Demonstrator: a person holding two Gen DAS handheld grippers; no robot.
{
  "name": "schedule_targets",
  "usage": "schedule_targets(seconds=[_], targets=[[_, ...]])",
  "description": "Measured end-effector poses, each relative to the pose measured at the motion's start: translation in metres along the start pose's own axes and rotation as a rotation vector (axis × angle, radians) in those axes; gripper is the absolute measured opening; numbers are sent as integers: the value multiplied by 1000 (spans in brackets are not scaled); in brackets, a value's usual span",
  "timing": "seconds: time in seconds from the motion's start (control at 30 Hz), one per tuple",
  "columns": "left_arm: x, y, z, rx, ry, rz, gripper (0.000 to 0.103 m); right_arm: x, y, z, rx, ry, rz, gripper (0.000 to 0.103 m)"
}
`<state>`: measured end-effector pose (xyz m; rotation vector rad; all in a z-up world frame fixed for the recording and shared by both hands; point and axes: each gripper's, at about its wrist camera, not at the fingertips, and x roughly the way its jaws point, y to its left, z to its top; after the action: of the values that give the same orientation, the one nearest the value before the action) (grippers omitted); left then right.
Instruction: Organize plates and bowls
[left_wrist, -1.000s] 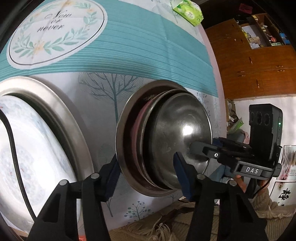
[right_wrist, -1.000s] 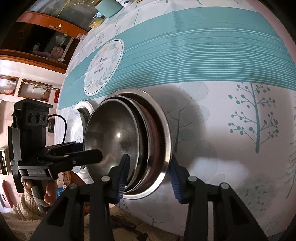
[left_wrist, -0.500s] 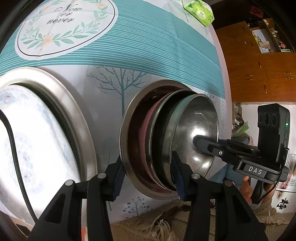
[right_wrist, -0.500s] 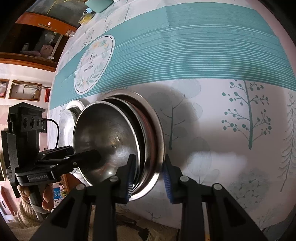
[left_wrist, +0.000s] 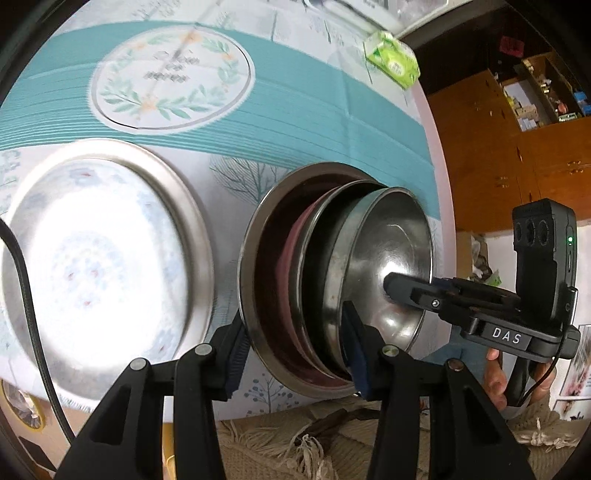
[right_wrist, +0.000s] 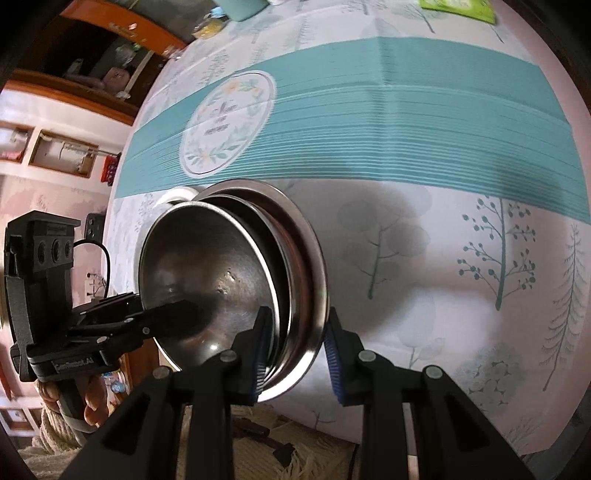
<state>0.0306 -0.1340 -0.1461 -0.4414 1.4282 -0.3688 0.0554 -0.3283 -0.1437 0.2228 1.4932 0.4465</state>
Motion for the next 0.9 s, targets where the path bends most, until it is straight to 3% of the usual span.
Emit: schedule_targets(seconds=[0.6, 0.9], targets=[[-72, 43, -57, -85, -157, 49, 45, 5, 78, -18, -176, -3, 11, 28], [-90, 82, -44, -44, -119, 42, 45, 20, 121, -10, -156, -22, -12, 28]])
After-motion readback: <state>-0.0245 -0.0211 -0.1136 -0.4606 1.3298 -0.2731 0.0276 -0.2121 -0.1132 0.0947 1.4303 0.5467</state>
